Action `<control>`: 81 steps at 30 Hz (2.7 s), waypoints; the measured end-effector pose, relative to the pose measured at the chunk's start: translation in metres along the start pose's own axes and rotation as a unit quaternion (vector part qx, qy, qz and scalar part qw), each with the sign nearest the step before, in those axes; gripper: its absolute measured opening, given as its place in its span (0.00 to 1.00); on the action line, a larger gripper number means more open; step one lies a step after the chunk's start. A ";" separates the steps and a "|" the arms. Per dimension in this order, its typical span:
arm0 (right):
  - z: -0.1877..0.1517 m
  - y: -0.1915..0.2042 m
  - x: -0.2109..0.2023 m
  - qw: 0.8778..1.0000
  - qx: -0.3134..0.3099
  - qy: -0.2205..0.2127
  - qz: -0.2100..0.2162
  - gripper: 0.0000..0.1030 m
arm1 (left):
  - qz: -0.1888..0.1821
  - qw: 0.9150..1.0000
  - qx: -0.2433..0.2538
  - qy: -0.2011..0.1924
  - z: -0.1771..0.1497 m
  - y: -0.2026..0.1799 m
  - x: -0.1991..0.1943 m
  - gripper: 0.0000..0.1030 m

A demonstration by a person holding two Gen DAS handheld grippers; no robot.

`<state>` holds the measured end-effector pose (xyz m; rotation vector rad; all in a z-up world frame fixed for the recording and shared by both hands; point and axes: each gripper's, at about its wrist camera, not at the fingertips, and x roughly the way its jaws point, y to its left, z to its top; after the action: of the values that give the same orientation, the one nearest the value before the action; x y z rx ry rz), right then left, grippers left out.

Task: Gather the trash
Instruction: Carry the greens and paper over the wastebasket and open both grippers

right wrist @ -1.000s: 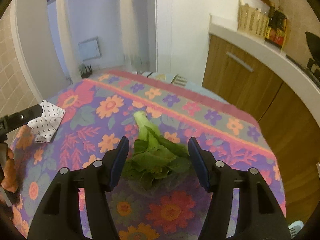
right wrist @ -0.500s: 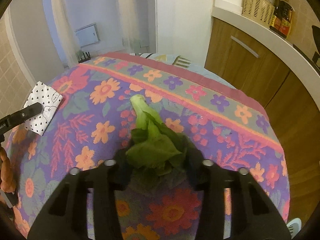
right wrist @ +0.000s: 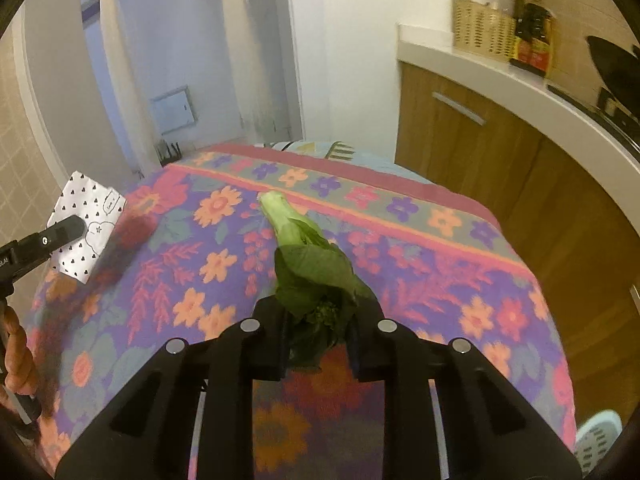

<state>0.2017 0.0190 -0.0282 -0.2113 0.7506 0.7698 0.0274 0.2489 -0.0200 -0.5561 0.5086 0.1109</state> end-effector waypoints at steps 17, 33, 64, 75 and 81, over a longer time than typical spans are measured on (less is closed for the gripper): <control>-0.088 -0.068 -0.171 0.983 0.139 -0.095 -0.067 0.18 | -0.113 0.987 0.110 0.030 -0.034 -0.161 -0.004 0.02; -0.206 -0.193 -0.271 0.935 0.300 -0.079 -0.173 0.18 | -0.193 0.950 0.226 0.096 -0.096 -0.316 0.029 0.02; -0.246 -0.238 -0.263 0.910 0.368 -0.048 -0.187 0.46 | -0.210 0.907 0.297 0.210 -0.187 -0.413 0.124 0.39; -0.219 -0.208 -0.284 0.921 0.326 -0.086 -0.193 0.46 | -0.213 0.917 0.297 0.157 -0.155 -0.385 0.090 0.60; -0.202 -0.179 -0.298 0.925 0.298 -0.100 -0.213 0.47 | -0.219 0.921 0.299 0.121 -0.135 -0.369 0.060 0.68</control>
<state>0.0758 -0.3603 0.0127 0.2492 0.6802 0.1246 0.1083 -0.1373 0.0285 -0.0690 0.6125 -0.5365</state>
